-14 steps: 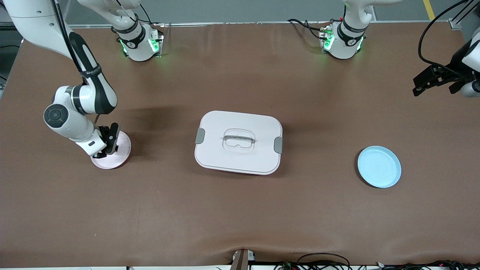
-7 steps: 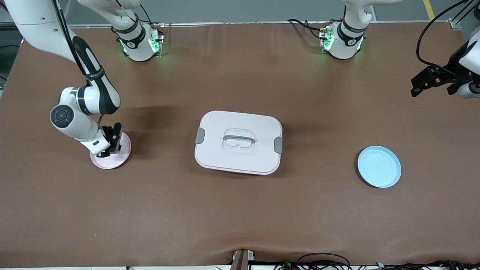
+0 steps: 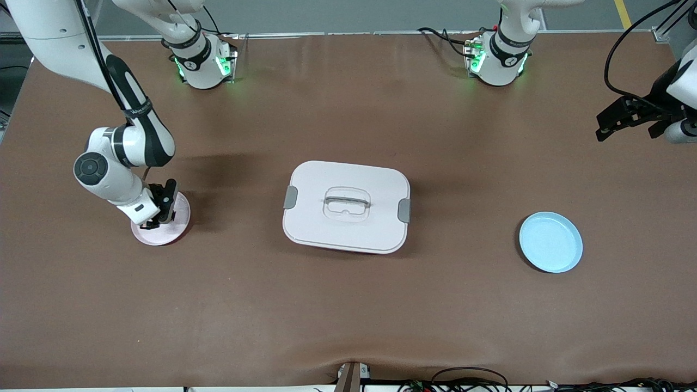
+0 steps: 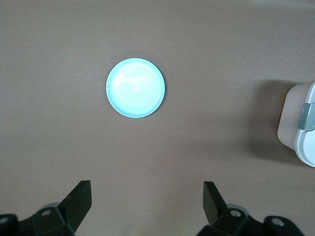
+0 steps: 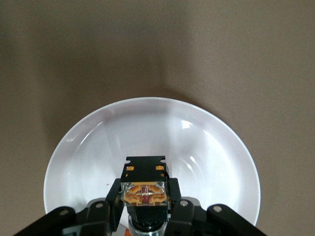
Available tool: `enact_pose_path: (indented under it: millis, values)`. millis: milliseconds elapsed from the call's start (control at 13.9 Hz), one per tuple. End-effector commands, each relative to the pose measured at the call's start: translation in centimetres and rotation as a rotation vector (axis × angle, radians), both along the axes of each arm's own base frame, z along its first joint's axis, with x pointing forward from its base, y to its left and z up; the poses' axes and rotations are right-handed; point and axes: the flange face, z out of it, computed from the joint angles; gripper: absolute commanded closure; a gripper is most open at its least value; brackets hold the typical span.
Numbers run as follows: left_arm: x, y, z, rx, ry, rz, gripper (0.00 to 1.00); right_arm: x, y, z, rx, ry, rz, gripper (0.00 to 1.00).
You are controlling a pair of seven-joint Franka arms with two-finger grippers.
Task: Transfer orange switch to right arm and place
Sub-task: 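Lower the switch with the right gripper onto the pink plate, then open the right gripper to release the switch on the plate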
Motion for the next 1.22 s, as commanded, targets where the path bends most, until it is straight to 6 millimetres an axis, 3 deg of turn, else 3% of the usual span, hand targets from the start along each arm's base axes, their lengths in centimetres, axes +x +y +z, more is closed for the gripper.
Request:
enact_pose_path:
  millis: [0,287,431,718,1149]
  values:
    - [0.3,0.1,0.3,-0.021,-0.007,-0.012,0.0,-0.6,-0.1,-1.0,-0.003,0.005,0.008,0.01]
    - [0.7,0.1,-0.7,-0.02,0.013,-0.011,0.0,-0.2,-0.6,1.0,-0.009,-0.01,-0.004,0.0]
    - [0.7,-0.3,0.0,-0.019,-0.002,-0.018,0.0,0.2,-0.6,2.6,-0.016,-0.006,-0.057,0.0]
    - [0.7,-0.3,0.0,-0.021,-0.001,-0.019,0.0,0.7,-0.1,4.3,-0.034,0.004,-0.431,0.0]
    - [0.5,-0.3,0.0,-0.02,0.005,-0.021,0.0,3.0,0.4,7.2,-0.002,-0.119,-0.919,0.0]
